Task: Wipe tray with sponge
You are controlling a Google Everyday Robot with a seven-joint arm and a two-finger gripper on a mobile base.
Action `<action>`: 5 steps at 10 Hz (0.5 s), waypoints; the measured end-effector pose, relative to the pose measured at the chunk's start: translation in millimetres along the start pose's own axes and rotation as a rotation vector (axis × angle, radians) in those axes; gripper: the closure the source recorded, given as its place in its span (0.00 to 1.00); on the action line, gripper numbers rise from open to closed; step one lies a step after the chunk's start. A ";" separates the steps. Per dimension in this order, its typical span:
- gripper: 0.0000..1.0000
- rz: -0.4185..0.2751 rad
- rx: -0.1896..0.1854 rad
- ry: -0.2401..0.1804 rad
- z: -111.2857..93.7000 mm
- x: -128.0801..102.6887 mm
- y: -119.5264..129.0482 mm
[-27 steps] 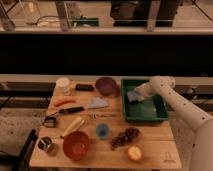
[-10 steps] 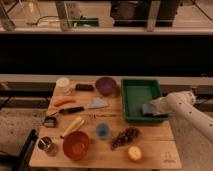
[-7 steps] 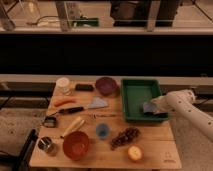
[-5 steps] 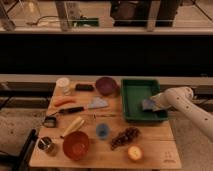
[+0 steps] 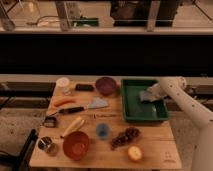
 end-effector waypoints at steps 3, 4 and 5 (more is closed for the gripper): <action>0.94 -0.022 0.000 -0.004 11.3 -3.4 -14.0; 0.94 -0.035 0.001 -0.012 15.3 -10.0 -19.6; 0.94 -0.046 0.002 -0.021 19.3 -16.6 -24.4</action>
